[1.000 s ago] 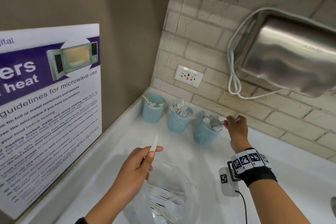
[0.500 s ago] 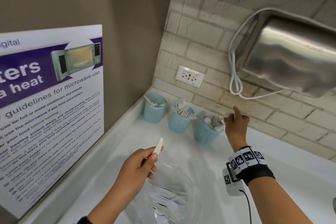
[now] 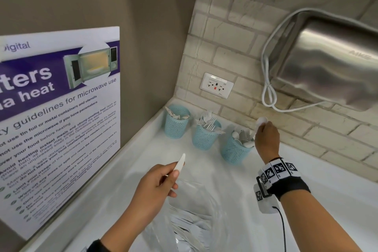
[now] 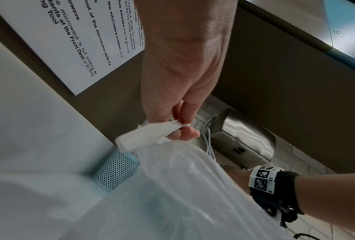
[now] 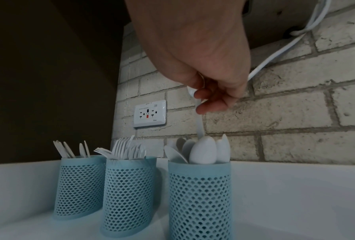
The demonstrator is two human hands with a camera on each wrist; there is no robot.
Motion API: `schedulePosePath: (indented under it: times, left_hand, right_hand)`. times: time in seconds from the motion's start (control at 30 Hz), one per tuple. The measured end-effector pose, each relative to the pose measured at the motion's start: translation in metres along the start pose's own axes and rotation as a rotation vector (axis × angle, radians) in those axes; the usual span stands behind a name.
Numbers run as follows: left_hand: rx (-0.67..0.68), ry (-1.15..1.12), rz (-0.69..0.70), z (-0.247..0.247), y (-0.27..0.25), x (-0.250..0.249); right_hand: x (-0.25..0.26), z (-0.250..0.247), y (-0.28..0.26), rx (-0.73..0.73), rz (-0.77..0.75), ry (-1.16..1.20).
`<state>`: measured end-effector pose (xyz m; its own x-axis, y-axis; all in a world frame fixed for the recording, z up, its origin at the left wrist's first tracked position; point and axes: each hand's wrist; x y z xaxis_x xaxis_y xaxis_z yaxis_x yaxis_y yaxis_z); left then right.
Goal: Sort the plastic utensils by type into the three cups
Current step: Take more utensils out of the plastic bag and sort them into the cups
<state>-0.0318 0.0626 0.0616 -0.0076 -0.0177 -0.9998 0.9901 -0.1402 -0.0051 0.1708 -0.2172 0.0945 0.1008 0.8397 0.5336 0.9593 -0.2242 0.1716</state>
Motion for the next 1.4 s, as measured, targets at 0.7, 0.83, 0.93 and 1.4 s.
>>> schedulePosePath:
  times: [0.7,0.83,0.93,1.4]
  left_hand:
    - [-0.067,-0.168,0.036,0.001,0.005,0.006]
    - [-0.088,-0.176,0.054,-0.001,0.004,0.009]
    - [-0.133,-0.202,0.056,-0.008,0.005,0.013]
    - [-0.091,-0.130,0.002,-0.008,0.002,0.014]
  right_hand:
    - [0.116,0.020,-0.144,1.125,-0.522,0.402]
    - [0.123,0.024,-0.141,1.043,-0.475,0.476]
    - [0.124,0.012,-0.118,0.879,-0.381,0.614]
    - [0.119,0.049,-0.034,0.349,-0.099,0.669]
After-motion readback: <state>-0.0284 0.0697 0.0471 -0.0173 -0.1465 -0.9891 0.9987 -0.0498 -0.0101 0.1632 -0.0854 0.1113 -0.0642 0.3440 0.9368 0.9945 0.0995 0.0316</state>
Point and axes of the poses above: each hand's wrist, its own y-axis towards the middle knuckle, its own z-axis out of the palm, x = y × z, and after that the axes turned 15 degrees about x, right-handed
